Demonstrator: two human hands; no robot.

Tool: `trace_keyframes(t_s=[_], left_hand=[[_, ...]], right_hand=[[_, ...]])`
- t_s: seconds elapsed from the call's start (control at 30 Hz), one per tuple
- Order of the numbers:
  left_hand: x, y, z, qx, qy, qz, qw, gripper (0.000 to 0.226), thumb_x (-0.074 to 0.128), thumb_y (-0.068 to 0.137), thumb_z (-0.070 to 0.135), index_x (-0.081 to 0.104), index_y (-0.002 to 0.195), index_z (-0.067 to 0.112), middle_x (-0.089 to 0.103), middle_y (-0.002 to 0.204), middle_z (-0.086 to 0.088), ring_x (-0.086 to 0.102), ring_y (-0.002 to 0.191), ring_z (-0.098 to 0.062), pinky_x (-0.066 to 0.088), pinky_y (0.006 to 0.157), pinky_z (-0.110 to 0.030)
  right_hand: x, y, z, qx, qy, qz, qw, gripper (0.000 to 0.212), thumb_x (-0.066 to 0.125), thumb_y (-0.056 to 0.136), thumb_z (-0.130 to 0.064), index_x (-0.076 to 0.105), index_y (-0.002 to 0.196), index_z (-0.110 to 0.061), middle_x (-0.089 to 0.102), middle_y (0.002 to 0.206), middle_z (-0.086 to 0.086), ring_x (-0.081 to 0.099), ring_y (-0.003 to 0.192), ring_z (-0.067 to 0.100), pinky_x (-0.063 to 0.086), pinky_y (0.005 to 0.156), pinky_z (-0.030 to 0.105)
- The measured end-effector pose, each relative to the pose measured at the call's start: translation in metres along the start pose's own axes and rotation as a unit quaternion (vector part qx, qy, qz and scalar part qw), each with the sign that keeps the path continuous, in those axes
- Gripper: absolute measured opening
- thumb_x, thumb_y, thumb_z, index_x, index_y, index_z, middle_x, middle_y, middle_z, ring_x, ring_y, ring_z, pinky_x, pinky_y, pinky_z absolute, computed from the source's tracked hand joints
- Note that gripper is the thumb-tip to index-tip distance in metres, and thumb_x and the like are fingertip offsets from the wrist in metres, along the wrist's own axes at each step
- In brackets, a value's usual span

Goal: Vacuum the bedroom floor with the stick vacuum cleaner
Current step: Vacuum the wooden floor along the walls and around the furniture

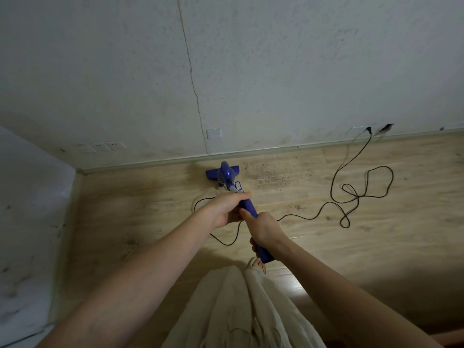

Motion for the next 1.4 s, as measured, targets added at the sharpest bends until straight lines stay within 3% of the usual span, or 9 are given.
trace_keyframes(t_s=[0.17,0.33,0.57,0.7,0.77,0.9,1.0,1.13,1.4], left_hand=[[-0.002,0.001,0.004,0.004,-0.008,-0.002,1.0,0.03,0.062,0.092,0.026,0.058,0.112,0.004,0.065,0.098,-0.015,0.062,0.079,-0.021,0.054,0.074,-0.029],[-0.001,0.006,0.014,0.015,-0.02,0.028,0.999,0.017,0.058,0.095,0.021,0.055,0.103,0.006,0.065,0.082,-0.012,0.064,0.066,-0.018,0.055,0.051,-0.023],[-0.014,0.017,0.012,0.004,0.014,0.04,0.999,0.018,0.06,0.093,0.022,0.057,0.104,0.007,0.067,0.089,-0.013,0.065,0.081,-0.023,0.055,0.083,-0.035],[-0.018,0.018,0.011,0.003,0.005,0.035,0.999,0.029,0.063,0.091,0.023,0.056,0.114,0.006,0.065,0.1,-0.015,0.064,0.082,-0.022,0.055,0.073,-0.03],[-0.015,0.018,0.013,0.007,0.001,0.036,0.999,0.033,0.065,0.09,0.025,0.057,0.115,0.005,0.065,0.103,-0.015,0.064,0.085,-0.022,0.055,0.075,-0.031],[0.009,0.017,0.017,0.016,-0.014,0.026,0.999,0.029,0.067,0.089,0.023,0.059,0.109,0.004,0.067,0.105,-0.018,0.064,0.087,-0.024,0.056,0.075,-0.031],[0.036,0.016,0.016,0.018,-0.012,0.018,1.0,0.013,0.064,0.09,0.017,0.057,0.094,0.007,0.065,0.094,-0.015,0.063,0.08,-0.023,0.054,0.065,-0.03],[0.065,0.008,0.011,0.025,0.003,0.025,0.999,0.011,0.066,0.087,0.013,0.057,0.087,0.006,0.063,0.076,-0.011,0.061,0.06,-0.02,0.052,0.049,-0.027],[0.083,-0.023,-0.005,0.026,0.044,0.001,0.999,0.014,0.071,0.083,0.014,0.06,0.084,0.005,0.065,0.078,-0.012,0.065,0.064,-0.021,0.056,0.056,-0.029]], right_hand=[[0.002,0.004,-0.004,-0.006,0.0,-0.001,1.0,0.041,0.044,0.099,-0.044,0.045,0.082,-0.008,0.052,0.063,0.008,0.049,0.042,0.018,0.041,0.039,0.023],[0.002,0.025,-0.006,-0.016,-0.02,0.015,1.0,0.043,0.042,0.1,-0.046,0.045,0.08,-0.008,0.053,0.064,0.008,0.051,0.042,0.018,0.044,0.04,0.026],[0.012,0.032,-0.004,-0.012,-0.021,0.012,1.0,0.041,0.041,0.1,-0.046,0.047,0.093,-0.006,0.054,0.067,0.007,0.052,0.044,0.017,0.043,0.04,0.025],[0.015,0.032,-0.006,-0.014,-0.02,0.01,1.0,0.042,0.042,0.1,-0.046,0.047,0.095,-0.005,0.055,0.068,0.007,0.053,0.044,0.018,0.044,0.04,0.026],[0.01,0.032,-0.008,-0.015,-0.03,0.011,0.999,0.042,0.042,0.1,-0.047,0.047,0.094,-0.005,0.055,0.068,0.007,0.053,0.045,0.017,0.043,0.04,0.025],[-0.019,0.027,-0.007,-0.029,-0.096,0.036,0.994,0.044,0.041,0.1,-0.048,0.044,0.079,-0.01,0.054,0.066,0.006,0.053,0.049,0.018,0.05,0.05,0.032],[-0.046,0.015,0.004,-0.015,-0.132,0.061,0.989,0.047,0.041,0.099,-0.05,0.042,0.074,-0.01,0.055,0.063,0.007,0.054,0.045,0.019,0.048,0.045,0.031],[-0.073,-0.008,0.02,0.012,-0.141,0.08,0.987,0.049,0.04,0.098,-0.053,0.044,0.076,-0.01,0.059,0.066,0.008,0.056,0.047,0.019,0.047,0.042,0.028],[-0.073,-0.06,0.037,0.041,-0.062,0.102,0.992,0.045,0.04,0.1,-0.048,0.05,0.094,-0.006,0.058,0.066,0.007,0.053,0.043,0.014,0.039,0.036,0.02]])
Point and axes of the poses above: each hand's wrist, its own y-axis towards the middle knuckle, its own x-axis out of the palm, z = x × y, the point moved 9 cm from there along y, towards the middle knuckle
